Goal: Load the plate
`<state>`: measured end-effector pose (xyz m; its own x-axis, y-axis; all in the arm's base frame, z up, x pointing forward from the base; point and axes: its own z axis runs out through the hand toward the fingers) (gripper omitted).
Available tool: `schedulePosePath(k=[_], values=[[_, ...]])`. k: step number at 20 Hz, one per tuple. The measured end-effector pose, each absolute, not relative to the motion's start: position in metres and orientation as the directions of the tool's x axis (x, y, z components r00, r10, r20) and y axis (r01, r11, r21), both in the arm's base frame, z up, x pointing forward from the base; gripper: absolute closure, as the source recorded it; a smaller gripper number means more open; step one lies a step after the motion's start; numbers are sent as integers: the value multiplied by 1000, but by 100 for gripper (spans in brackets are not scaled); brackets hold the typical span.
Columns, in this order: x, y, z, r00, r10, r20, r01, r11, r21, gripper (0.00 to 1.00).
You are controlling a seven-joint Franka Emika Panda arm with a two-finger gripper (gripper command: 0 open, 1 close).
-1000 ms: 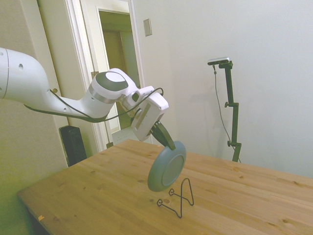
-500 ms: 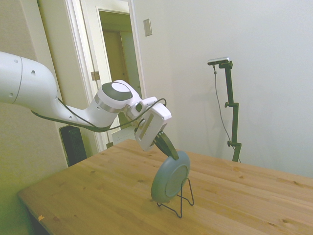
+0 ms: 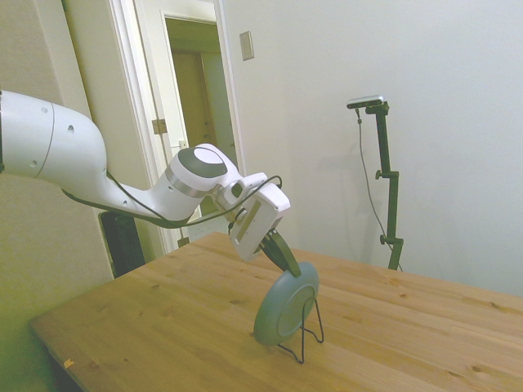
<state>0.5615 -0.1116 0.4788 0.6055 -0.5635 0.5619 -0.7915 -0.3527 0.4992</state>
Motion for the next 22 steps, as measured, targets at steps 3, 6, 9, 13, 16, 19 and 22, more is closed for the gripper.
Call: schedulePosePath(k=[3,6,9,13,16,19,22], values=[[562,-112,478,606,-564,561,-791,-353,500,0],[562,-114,477,606,-564,561,-791,-353,499,0],[562,-115,476,606,-565,560,-791,-354,499,0],[560,-115,472,611,-563,556,-787,-361,500,0],[554,-113,476,614,-561,556,-786,-372,493,0],[542,-102,509,612,-581,537,-790,-420,447,0],[520,-80,564,602,-650,464,-798,-494,344,0]])
